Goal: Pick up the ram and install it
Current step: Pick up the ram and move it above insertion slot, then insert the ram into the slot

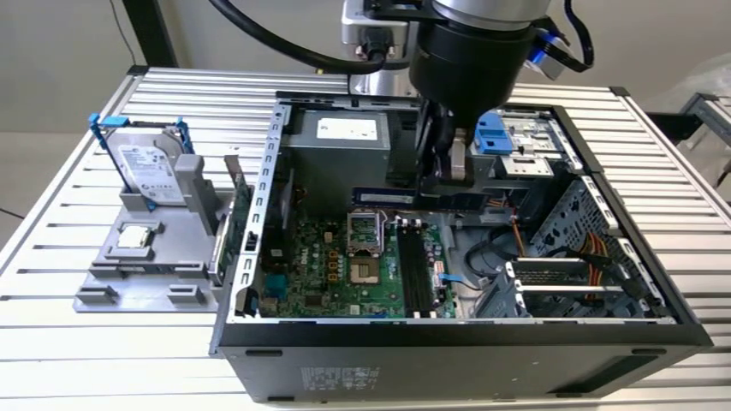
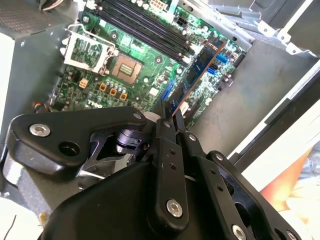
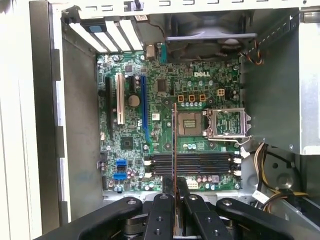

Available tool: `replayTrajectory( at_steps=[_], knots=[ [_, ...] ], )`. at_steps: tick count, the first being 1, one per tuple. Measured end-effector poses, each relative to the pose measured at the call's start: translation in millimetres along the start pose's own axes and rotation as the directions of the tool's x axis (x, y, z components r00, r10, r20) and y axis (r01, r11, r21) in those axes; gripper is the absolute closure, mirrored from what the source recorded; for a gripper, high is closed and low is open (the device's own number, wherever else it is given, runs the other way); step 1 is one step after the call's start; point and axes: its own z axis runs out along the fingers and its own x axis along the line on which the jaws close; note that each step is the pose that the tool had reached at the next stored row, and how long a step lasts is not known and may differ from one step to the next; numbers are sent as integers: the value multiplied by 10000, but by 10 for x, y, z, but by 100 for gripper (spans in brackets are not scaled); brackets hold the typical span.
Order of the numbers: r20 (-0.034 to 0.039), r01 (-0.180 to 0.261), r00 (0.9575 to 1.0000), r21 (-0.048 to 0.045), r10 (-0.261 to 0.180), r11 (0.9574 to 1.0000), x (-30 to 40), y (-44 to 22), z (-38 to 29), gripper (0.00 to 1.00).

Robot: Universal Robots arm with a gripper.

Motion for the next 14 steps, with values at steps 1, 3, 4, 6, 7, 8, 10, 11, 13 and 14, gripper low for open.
replayTrajectory(
  at_steps=[1,3,4,6,7,8,10,11,13,14],
  knots=[
    [0,-26,10000,-2,26,10000,-1,-10,-1,100],
    [2,-75,10000,-4,75,10000,-3,-30,-1,100],
    [1,-97,10000,-5,97,10000,-4,-39,-1,100],
    [3,-142,9999,-7,142,9999,-5,-56,-2,100],
    [3,-161,9999,-8,161,9999,-6,-64,-2,100],
    [3,-180,9998,-9,180,9998,-7,-71,-2,100],
    [5,-212,9998,-11,212,9998,-9,-86,-2,100],
    [4,-223,9998,-11,223,9998,-9,-92,-3,100],
    [5,-245,9997,-12,245,9997,-12,-99,-3,100],
    [5,-255,9997,-13,255,9997,-13,-100,-3,100]
  ],
)
